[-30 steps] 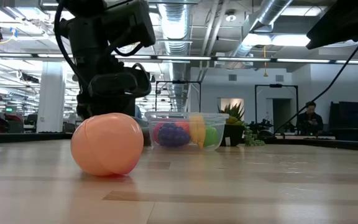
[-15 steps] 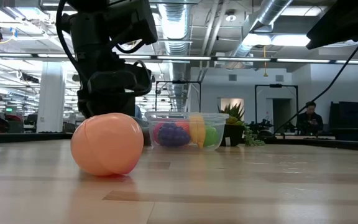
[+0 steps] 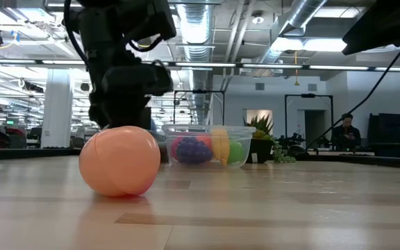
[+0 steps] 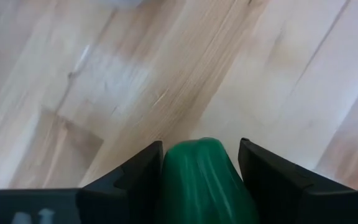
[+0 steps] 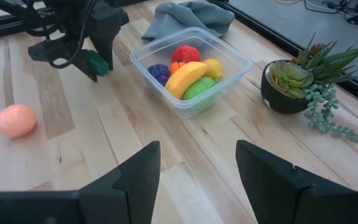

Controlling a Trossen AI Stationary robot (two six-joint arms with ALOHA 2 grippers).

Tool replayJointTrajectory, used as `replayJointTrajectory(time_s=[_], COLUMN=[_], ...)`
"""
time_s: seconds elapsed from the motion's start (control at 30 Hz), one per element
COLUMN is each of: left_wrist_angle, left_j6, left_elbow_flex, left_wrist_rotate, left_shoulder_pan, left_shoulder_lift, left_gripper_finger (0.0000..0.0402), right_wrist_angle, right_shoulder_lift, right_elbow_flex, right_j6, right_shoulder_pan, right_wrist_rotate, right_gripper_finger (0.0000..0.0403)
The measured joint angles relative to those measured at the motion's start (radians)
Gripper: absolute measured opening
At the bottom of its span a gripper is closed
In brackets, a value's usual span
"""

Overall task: Pick and placing Produce into tupperware
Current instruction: Put the green bell pepper into the transparent bin

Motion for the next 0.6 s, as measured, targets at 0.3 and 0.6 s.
replayJointTrajectory(time_s=[0.3, 0.6], left_wrist_angle=[0.018, 0.026], left_j6=[0.002, 0.000], left_elbow_flex=[0.000, 0.000], left_wrist_rotate=[-0.059, -0.104], left_shoulder_pan=[0.000, 0.000], left_shoulder_lift=[-0.080, -0.171], left_gripper_finger=[0.0189, 0.0190], right_wrist_angle=[0.006, 0.004], right_shoulder_lift=[0.000, 0.000], right_elbow_flex=[0.000, 0.000], right_j6=[0.001, 0.016], right_shoulder_pan=[0.000, 0.000], right_wrist_rotate=[0.005, 0.015], right_gripper_finger=[0.0234, 0.0234])
